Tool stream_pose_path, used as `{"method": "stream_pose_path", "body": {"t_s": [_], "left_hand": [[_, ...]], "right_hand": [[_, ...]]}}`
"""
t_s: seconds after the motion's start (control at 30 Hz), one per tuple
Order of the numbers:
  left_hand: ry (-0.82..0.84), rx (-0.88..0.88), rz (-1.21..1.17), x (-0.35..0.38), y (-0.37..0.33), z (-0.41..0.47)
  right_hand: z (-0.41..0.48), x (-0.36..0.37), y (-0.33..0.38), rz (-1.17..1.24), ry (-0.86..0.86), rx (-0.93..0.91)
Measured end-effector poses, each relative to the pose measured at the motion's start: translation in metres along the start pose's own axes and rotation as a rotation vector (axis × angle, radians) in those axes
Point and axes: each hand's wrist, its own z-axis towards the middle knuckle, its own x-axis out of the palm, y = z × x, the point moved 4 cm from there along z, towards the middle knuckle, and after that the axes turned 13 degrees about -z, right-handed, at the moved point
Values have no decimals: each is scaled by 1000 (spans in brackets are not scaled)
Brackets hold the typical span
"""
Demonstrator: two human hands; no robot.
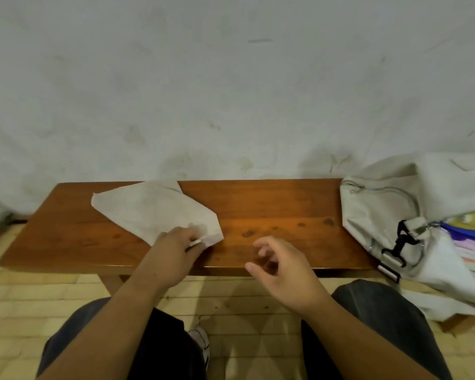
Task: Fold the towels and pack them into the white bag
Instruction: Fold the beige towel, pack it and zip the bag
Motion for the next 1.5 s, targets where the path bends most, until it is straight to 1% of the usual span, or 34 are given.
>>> {"method": "stream_pose_path", "body": {"t_s": [0.07, 0.13, 0.23, 0.3, 0.33, 0.43, 0.5, 0.63, 0.73, 0.87, 0.97, 1.03, 1.17, 1.2, 1.27, 1.33, 1.4, 1.5], "left_hand": [[79, 149, -111, 11, -28, -8], [195, 246, -191, 23, -53, -15], [303, 302, -261, 40, -74, -16], [320, 330, -258, 49, -79, -15], [302, 342, -228, 52, -80, -13], [149, 377, -59, 56, -80, -6], [39, 354, -2, 54, -80, 0], [-205, 239, -34, 41, -80, 6], [-343, 178, -69, 30, -78, 9], [-427, 77, -110, 12, -63, 13], [-505, 37, -112, -3, -49, 13], [-579, 57, -119, -13, -44, 11], [-687, 149, -227, -30, -39, 2], [-676, 142, -220, -32, -36, 0], [-599, 76, -152, -31, -26, 3], [-478, -19, -69, -26, -14, 8], [-328, -103, -39, -18, -2, 12], [-173, -135, 4, -14, 6, 11]], "right_hand": [[0, 6, 2, 7, 26, -12], [0, 9, 0, 0, -11, -44], [-1, 3, -6, -63, -152, -115], [-3, -5, -9, -117, -248, -139], [-4, -9, -11, -128, -279, -132], [-9, -17, -16, -107, -301, -77], [-12, -20, -19, -61, -291, -59], [-16, -23, -20, -28, -265, -44], [-20, -27, -18, -33, -263, -54], [-23, -35, -21, 29, -353, -34], [-24, -37, -22, 35, -376, -14], [-25, -40, -19, 18, -389, -15], [-27, -49, -17, 16, -471, -17], [-26, -49, -19, 22, -470, 6], [-23, -46, -27, -24, -459, 69], [-21, -41, -34, -100, -438, 130], [-19, -40, -39, -109, -416, 174], [-23, -51, -35, -48, -484, 185]]}}
